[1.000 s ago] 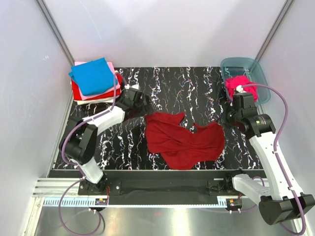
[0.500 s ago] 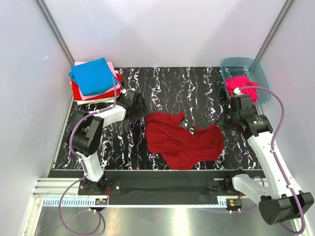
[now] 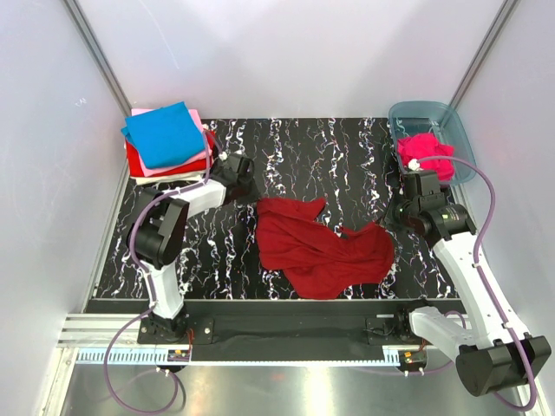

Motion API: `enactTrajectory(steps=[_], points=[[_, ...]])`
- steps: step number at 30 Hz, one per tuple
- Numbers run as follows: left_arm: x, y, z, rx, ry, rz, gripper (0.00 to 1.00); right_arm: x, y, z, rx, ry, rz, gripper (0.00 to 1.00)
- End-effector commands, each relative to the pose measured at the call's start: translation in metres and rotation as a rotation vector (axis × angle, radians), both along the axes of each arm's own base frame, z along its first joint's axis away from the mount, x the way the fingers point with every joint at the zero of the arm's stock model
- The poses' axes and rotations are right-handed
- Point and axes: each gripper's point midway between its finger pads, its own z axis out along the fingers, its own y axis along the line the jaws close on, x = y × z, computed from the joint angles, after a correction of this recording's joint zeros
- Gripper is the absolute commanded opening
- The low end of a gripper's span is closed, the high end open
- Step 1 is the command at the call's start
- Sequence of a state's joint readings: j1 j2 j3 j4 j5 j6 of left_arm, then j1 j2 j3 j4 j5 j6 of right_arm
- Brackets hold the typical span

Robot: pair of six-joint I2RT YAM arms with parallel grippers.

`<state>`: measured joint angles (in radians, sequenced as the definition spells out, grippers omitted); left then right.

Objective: Fold and stack the t-shirts
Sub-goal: Flatten the tshirt out

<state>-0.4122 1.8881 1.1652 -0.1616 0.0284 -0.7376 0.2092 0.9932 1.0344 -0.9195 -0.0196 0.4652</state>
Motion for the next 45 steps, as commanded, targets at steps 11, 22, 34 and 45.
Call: enactTrajectory(steps=[11,22,34,45], points=[[-0.038,0.062,0.168,0.159,-0.264,0.048,0.00,0.002,-0.008,0.085,-0.012,-0.195,-0.005,0.00],[-0.174,0.180,0.343,0.317,-0.566,0.242,0.00,-0.073,-0.037,0.218,-0.012,-0.578,-0.031,0.00],[-0.258,0.227,0.471,0.265,-0.876,0.286,0.00,-0.144,-0.060,0.339,0.021,-1.102,-0.073,0.00],[-0.126,0.162,0.449,0.400,-0.731,0.137,0.00,0.007,-0.064,0.352,-0.164,-0.943,-0.196,0.00]])
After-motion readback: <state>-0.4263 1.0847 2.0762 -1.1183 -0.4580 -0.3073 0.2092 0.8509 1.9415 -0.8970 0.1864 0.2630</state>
